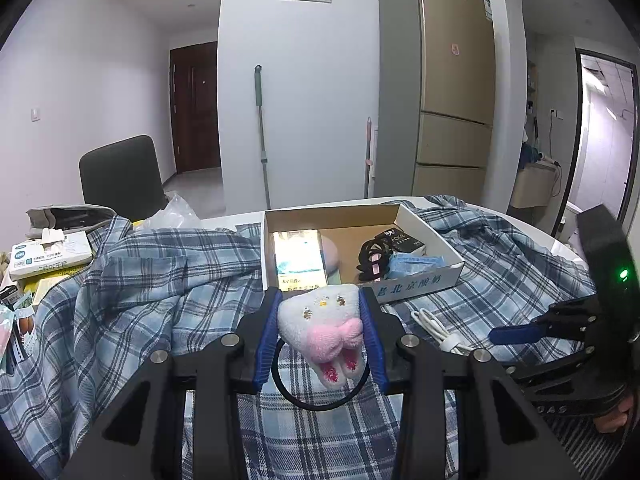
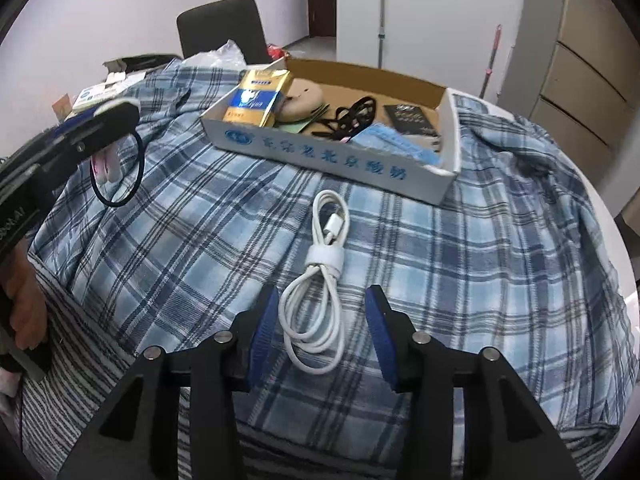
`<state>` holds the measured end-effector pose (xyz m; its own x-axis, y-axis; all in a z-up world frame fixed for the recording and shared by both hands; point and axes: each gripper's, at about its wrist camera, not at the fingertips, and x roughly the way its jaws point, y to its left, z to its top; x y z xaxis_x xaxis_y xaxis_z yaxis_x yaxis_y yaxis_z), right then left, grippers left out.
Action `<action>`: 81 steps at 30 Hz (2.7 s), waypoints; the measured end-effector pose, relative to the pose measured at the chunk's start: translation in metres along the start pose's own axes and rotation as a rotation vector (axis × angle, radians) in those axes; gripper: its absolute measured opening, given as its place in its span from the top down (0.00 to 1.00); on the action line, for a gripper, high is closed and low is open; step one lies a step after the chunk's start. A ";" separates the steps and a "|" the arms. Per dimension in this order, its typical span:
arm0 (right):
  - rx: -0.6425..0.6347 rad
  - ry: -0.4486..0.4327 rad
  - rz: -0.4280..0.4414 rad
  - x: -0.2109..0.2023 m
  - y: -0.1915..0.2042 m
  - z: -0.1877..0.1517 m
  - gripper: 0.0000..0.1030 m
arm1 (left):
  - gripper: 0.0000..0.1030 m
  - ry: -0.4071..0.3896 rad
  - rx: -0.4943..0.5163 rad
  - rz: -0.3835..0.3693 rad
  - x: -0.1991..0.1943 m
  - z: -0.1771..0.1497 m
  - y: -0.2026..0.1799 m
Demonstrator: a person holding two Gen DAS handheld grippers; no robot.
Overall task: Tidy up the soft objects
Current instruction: 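Lower the bunny and white cable into the box and open both grippers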
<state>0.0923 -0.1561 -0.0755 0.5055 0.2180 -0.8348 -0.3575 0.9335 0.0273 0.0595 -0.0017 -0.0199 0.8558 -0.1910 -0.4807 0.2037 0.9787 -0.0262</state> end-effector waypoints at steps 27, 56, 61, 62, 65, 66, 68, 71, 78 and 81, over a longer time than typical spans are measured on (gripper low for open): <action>-0.068 -0.237 -0.017 -0.033 0.015 -0.006 0.76 | 0.61 -0.051 0.002 -0.013 -0.019 0.000 0.000; 0.033 -0.404 -0.086 0.000 -0.064 0.121 0.75 | 0.61 -0.061 0.057 -0.040 0.085 0.107 -0.027; 0.053 -0.323 -0.069 0.031 -0.074 0.115 0.75 | 0.61 0.039 0.077 -0.036 0.120 0.093 -0.023; 0.056 -0.308 -0.061 0.035 -0.075 0.115 0.75 | 0.61 0.062 0.069 -0.042 0.127 0.091 -0.020; 0.057 -0.277 -0.043 0.045 -0.074 0.112 0.75 | 0.61 0.122 0.050 -0.048 0.142 0.082 -0.016; 0.052 -0.271 -0.041 0.048 -0.073 0.112 0.75 | 0.61 0.137 0.047 -0.049 0.148 0.078 -0.018; 0.043 -0.260 -0.038 0.052 -0.070 0.109 0.75 | 0.61 0.155 0.044 -0.044 0.152 0.075 -0.016; 0.035 -0.239 -0.027 0.059 -0.071 0.107 0.75 | 0.55 0.166 0.036 -0.039 0.154 0.070 -0.015; 0.012 -0.245 -0.041 0.061 -0.069 0.105 0.26 | 0.22 0.165 0.027 -0.008 0.157 0.068 -0.013; 0.008 -0.280 -0.043 0.051 -0.070 0.105 0.26 | 0.22 0.142 0.018 -0.001 0.152 0.072 -0.010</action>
<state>0.2258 -0.1799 -0.0625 0.7175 0.2477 -0.6510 -0.3255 0.9455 0.0009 0.2218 -0.0464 -0.0300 0.7798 -0.1785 -0.6000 0.2146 0.9766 -0.0116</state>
